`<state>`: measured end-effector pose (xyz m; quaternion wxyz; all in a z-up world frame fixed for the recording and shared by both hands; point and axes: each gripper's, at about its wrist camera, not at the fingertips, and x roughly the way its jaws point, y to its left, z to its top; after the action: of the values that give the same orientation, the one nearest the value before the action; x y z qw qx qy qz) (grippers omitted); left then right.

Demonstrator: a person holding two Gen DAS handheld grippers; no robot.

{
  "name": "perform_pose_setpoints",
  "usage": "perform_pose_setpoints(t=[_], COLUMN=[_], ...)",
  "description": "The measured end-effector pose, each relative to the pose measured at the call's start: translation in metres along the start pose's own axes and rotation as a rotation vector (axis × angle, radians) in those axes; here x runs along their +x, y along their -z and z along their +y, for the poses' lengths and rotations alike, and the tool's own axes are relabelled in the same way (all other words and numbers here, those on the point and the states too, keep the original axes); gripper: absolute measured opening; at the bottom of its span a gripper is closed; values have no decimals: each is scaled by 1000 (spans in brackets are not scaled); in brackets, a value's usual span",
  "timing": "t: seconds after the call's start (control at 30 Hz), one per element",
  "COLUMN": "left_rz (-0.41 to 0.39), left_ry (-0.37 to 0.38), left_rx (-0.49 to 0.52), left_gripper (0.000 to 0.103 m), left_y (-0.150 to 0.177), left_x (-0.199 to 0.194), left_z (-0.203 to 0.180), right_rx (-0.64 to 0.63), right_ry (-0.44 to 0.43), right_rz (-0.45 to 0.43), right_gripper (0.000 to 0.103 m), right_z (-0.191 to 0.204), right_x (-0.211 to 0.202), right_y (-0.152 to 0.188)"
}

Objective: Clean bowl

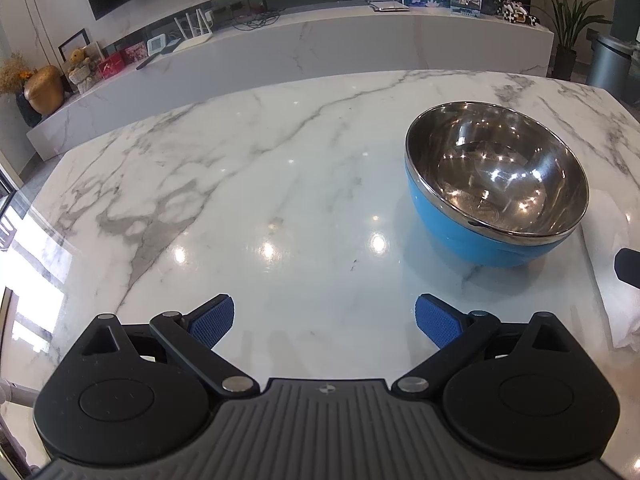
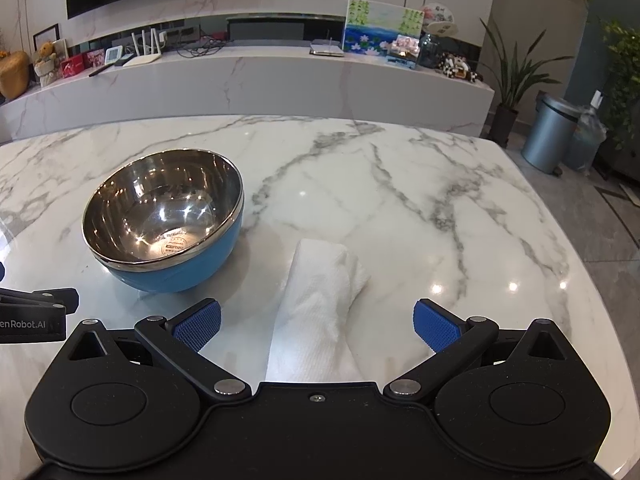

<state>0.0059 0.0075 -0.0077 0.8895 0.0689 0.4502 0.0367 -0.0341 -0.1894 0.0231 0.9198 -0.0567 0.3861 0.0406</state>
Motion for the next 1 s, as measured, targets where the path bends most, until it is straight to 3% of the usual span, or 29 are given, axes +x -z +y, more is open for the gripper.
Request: perform_pose_setpoints(t=[1.0], left_rz=[-37], left_ry=[30], left_rx=[-4], left_gripper=[98], left_y=[-4], left_x=[-9], left_z=[5], right_rx=[-19], right_ry=[-20], right_rz=[-15], right_gripper=[101], right_z=[9], right_x=[0], right_y=[-3])
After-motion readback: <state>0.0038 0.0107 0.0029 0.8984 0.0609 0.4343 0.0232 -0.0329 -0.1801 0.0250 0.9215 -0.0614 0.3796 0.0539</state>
